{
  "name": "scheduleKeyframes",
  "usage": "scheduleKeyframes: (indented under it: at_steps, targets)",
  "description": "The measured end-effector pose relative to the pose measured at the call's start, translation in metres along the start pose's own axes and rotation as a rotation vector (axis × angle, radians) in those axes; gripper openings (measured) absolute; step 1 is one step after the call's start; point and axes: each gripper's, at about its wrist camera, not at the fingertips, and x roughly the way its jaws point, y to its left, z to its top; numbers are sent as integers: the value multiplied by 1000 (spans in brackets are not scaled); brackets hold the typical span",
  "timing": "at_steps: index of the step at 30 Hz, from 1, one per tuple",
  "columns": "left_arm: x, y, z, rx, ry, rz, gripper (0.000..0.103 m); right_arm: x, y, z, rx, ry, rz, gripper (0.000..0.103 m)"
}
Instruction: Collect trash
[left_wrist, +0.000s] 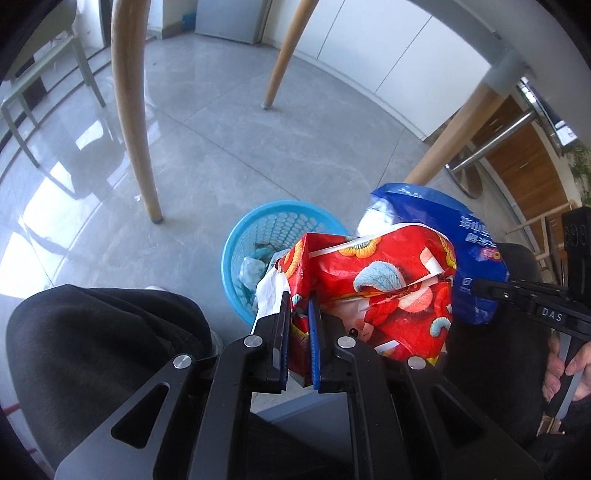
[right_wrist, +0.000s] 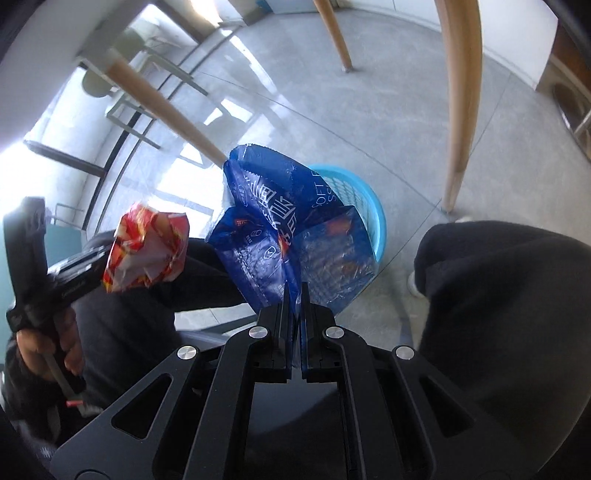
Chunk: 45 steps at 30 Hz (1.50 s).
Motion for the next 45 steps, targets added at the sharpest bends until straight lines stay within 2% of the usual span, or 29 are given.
scheduleKeyframes:
  at_steps: [2, 5, 15, 22, 27, 29, 30, 32, 33, 35, 36, 37, 38, 45]
  targets:
    - [12, 0, 4, -21, 29, -20, 8, 21, -3, 10, 31, 26, -1, 2]
    - [27, 4, 11, -33, 55, -5, 8, 47, -8, 21, 63, 54, -3, 2]
    - [77, 13, 27, -106, 149, -3, 8, 108, -20, 43, 147, 116, -4, 2]
    - [105, 13, 34, -114, 192, 25, 8, 130, -22, 52, 157, 139, -22, 3]
    - [114, 14, 38, -114, 198, 36, 11, 139, -25, 56, 163, 150, -50, 11]
    - [118, 16, 39, -121, 206, 40, 23, 139, -26, 56, 157, 149, -72, 14]
    - [119, 16, 40, -120, 203, 46, 26, 138, -26, 57, 161, 147, -80, 20]
    - [122, 15, 40, -108, 212, 52, 40, 136, -27, 58, 171, 136, -94, 53]
    - [123, 15, 39, -104, 218, 59, 47, 136, -30, 57, 173, 129, -100, 60]
    - [122, 13, 38, -95, 220, 69, 71, 129, -30, 57, 169, 106, -130, 86]
    - [121, 13, 39, -90, 224, 72, 77, 127, -31, 57, 164, 95, -144, 91]
    - [119, 13, 39, -86, 225, 73, 88, 123, -30, 56, 156, 85, -156, 94]
    - [117, 13, 38, -83, 222, 74, 94, 120, -29, 55, 147, 82, -162, 94]
    - [93, 7, 28, -3, 206, 84, 97, 99, -14, 45, 17, 65, -190, 94]
